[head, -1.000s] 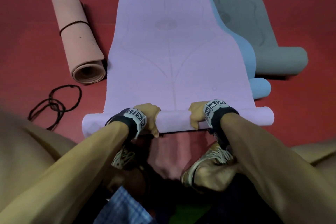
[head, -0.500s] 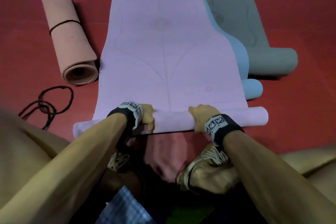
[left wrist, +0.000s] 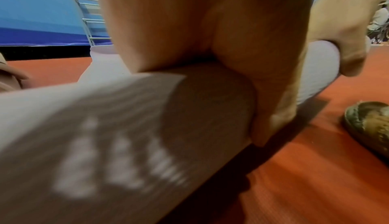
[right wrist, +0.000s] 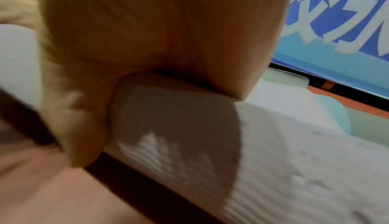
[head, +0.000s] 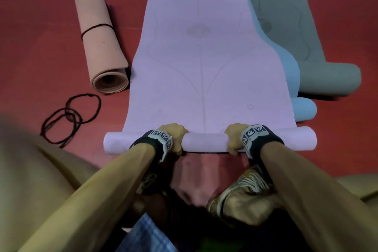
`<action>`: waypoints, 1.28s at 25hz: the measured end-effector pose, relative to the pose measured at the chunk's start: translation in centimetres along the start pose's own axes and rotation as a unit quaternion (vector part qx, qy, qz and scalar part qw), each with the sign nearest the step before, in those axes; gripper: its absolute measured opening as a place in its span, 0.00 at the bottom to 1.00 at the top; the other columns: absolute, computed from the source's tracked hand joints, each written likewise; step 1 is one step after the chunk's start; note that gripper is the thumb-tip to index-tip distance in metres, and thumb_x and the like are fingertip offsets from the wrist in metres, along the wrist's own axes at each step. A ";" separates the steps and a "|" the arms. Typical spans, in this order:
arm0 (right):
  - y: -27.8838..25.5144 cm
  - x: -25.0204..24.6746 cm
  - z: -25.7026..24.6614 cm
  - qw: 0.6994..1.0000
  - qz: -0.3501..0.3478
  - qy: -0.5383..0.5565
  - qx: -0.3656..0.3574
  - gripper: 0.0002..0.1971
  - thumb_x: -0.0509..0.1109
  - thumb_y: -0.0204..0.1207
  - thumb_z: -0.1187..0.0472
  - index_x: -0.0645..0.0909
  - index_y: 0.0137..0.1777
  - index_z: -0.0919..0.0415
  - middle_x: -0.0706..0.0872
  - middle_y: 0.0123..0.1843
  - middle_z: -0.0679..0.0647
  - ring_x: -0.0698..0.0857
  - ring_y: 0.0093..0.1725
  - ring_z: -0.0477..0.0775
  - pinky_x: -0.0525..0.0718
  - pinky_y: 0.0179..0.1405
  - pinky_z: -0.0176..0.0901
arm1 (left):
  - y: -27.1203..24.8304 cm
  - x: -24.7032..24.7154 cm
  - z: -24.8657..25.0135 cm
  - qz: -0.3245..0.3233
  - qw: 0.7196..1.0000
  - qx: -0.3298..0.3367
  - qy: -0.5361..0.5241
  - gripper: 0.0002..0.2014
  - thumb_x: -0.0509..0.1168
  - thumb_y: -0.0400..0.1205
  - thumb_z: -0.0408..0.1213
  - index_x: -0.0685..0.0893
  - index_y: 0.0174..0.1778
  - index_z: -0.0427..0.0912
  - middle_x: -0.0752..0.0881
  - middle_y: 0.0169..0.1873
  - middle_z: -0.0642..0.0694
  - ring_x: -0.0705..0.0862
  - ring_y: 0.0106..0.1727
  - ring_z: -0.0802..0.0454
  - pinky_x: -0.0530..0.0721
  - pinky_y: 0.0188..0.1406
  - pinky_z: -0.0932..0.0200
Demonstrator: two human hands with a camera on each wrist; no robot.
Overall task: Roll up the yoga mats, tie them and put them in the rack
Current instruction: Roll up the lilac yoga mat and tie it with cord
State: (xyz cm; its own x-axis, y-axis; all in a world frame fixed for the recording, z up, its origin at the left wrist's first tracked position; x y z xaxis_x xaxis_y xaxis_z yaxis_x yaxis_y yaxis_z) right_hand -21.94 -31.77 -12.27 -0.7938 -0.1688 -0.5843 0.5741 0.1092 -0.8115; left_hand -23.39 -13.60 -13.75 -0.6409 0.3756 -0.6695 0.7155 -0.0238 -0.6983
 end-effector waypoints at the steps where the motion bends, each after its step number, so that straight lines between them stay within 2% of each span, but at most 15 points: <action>1: -0.2 0.6 0.2 1.000 0.024 -0.007 0.000 0.24 0.82 0.59 0.61 0.86 0.57 0.58 0.90 0.54 0.57 0.88 0.48 0.58 0.85 0.40 0.43 | 0.9 0.1 0.5 -0.018 1.000 0.020 0.001 0.17 0.80 0.69 0.50 0.85 0.51 0.54 0.89 0.50 0.54 0.89 0.49 0.54 0.85 0.40 0.61; 4: -1.0 1.9 0.5 0.990 0.135 -0.040 -0.009 0.26 0.78 0.65 0.56 0.79 0.64 0.56 0.86 0.58 0.57 0.87 0.55 0.61 0.81 0.50 0.47 | 3.1 0.2 -0.7 -0.079 0.981 0.106 -0.142 0.10 0.78 0.63 0.33 0.83 0.28 0.46 0.85 0.28 0.50 0.83 0.34 0.52 0.75 0.24 0.66; 6: -1.4 1.7 0.4 0.976 0.204 -0.069 -0.019 0.24 0.74 0.70 0.57 0.75 0.65 0.58 0.85 0.59 0.57 0.84 0.59 0.62 0.76 0.57 0.48 | 3.2 -0.6 -1.8 -0.098 0.960 0.139 -0.221 0.08 0.78 0.59 0.30 0.84 0.24 0.41 0.83 0.22 0.48 0.81 0.27 0.51 0.74 0.25 0.64; 8: -1.3 1.3 0.2 0.978 0.205 -0.036 -0.004 0.21 0.72 0.71 0.57 0.77 0.65 0.58 0.85 0.59 0.58 0.85 0.59 0.63 0.78 0.57 0.47 | 3.5 -1.0 -2.0 -0.103 0.958 0.147 -0.222 0.10 0.79 0.60 0.31 0.89 0.34 0.38 0.87 0.30 0.45 0.83 0.31 0.50 0.77 0.31 0.60; 10: -0.8 0.7 0.0 0.988 0.154 0.005 0.015 0.22 0.75 0.67 0.56 0.83 0.62 0.56 0.87 0.58 0.57 0.86 0.57 0.62 0.82 0.53 0.46 | 3.1 -0.9 -1.5 -0.074 0.972 0.149 -0.167 0.19 0.82 0.62 0.36 0.90 0.49 0.40 0.91 0.42 0.43 0.85 0.39 0.50 0.80 0.37 0.59; 12: 0.0 -0.1 -0.1 0.995 0.081 0.043 0.029 0.22 0.78 0.52 0.57 0.89 0.51 0.57 0.90 0.50 0.57 0.88 0.47 0.60 0.86 0.42 0.43 | 2.4 -0.4 -1.6 0.003 0.985 0.133 -0.112 0.25 0.82 0.64 0.46 0.86 0.57 0.49 0.91 0.50 0.45 0.87 0.45 0.50 0.80 0.40 0.59; 14: 1.1 -0.9 -0.2 0.997 0.018 0.065 0.034 0.29 0.76 0.36 0.59 0.90 0.44 0.59 0.92 0.45 0.56 0.89 0.40 0.58 0.89 0.36 0.43 | 1.6 0.5 -2.0 0.095 0.983 0.122 -0.098 0.31 0.79 0.66 0.54 0.80 0.64 0.51 0.88 0.55 0.46 0.87 0.54 0.45 0.80 0.46 0.56; 17: 2.9 -1.2 -0.2 0.997 -0.028 0.074 0.024 0.40 0.75 0.29 0.59 0.89 0.52 0.61 0.92 0.51 0.57 0.91 0.49 0.60 0.90 0.41 0.45 | 1.0 1.0 -1.8 0.132 0.979 0.106 -0.111 0.31 0.76 0.69 0.55 0.79 0.67 0.50 0.87 0.58 0.45 0.87 0.57 0.42 0.81 0.50 0.54; 19: 3.3 -0.6 0.2 0.996 -0.014 0.079 0.025 0.43 0.78 0.33 0.60 0.87 0.59 0.60 0.90 0.55 0.57 0.90 0.51 0.61 0.92 0.46 0.48 | 1.8 0.7 -1.3 0.091 0.987 0.076 -0.106 0.28 0.77 0.67 0.54 0.84 0.63 0.53 0.89 0.55 0.47 0.88 0.53 0.46 0.81 0.44 0.58; 21: 2.5 0.5 0.5 0.995 0.028 0.087 0.029 0.37 0.81 0.46 0.60 0.85 0.62 0.58 0.88 0.58 0.56 0.88 0.53 0.61 0.88 0.48 0.45 | 2.7 0.5 -1.1 0.033 0.992 0.057 -0.110 0.25 0.79 0.66 0.49 0.86 0.61 0.53 0.90 0.51 0.49 0.89 0.48 0.49 0.80 0.40 0.60; 24: 0.3 1.9 0.2 0.989 0.144 0.013 0.015 0.25 0.74 0.68 0.59 0.76 0.66 0.58 0.84 0.60 0.58 0.83 0.59 0.62 0.77 0.56 0.47 | 4.7 0.2 -1.5 -0.031 0.976 0.107 -0.187 0.24 0.76 0.75 0.38 0.82 0.68 0.45 0.85 0.56 0.46 0.81 0.51 0.51 0.75 0.47 0.61; 26: -0.4 2.1 -0.4 0.974 0.222 -0.048 0.017 0.23 0.71 0.70 0.62 0.73 0.65 0.60 0.82 0.60 0.58 0.82 0.59 0.62 0.73 0.60 0.50 | 5.3 -0.3 -2.0 -0.063 0.967 0.126 -0.211 0.19 0.77 0.72 0.33 0.85 0.60 0.42 0.82 0.49 0.45 0.78 0.47 0.53 0.75 0.46 0.61; 28: -0.3 1.4 -0.5 0.974 0.223 -0.032 0.025 0.20 0.70 0.70 0.62 0.76 0.63 0.60 0.83 0.59 0.58 0.84 0.58 0.62 0.74 0.56 0.48 | 5.2 -0.9 -1.9 -0.086 0.965 0.129 -0.210 0.10 0.80 0.66 0.32 0.86 0.38 0.41 0.85 0.39 0.43 0.81 0.38 0.51 0.77 0.39 0.61; 29: -0.2 1.0 -0.5 0.979 0.199 -0.012 0.030 0.20 0.71 0.70 0.61 0.78 0.63 0.60 0.84 0.58 0.58 0.85 0.57 0.63 0.76 0.52 0.47 | 5.0 -0.9 -1.7 -0.093 0.967 0.127 -0.199 0.10 0.81 0.65 0.34 0.86 0.35 0.42 0.86 0.37 0.43 0.82 0.37 0.51 0.78 0.38 0.60; 32: 0.7 -0.2 -0.3 0.992 0.111 0.028 0.046 0.18 0.75 0.60 0.61 0.85 0.53 0.58 0.86 0.49 0.56 0.87 0.49 0.61 0.79 0.39 0.41 | 3.9 -0.5 -1.5 -0.026 0.989 0.096 -0.111 0.20 0.81 0.66 0.48 0.85 0.51 0.49 0.89 0.49 0.46 0.88 0.49 0.48 0.81 0.44 0.55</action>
State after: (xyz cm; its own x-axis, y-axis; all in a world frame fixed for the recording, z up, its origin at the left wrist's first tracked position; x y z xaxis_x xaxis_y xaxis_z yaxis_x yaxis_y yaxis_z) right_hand -21.50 -31.39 -12.71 -0.6540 -0.0963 -0.7503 0.7500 0.0475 -0.6598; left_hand -19.84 -12.52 -15.72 -0.7355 0.1689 -0.6562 0.6282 -0.1929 -0.7537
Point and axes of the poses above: each hand's wrist, its own y-axis towards the middle knuckle, its own x-axis out of the palm, z = x × y, the point moved 4 cm from there along y, towards the middle knuckle
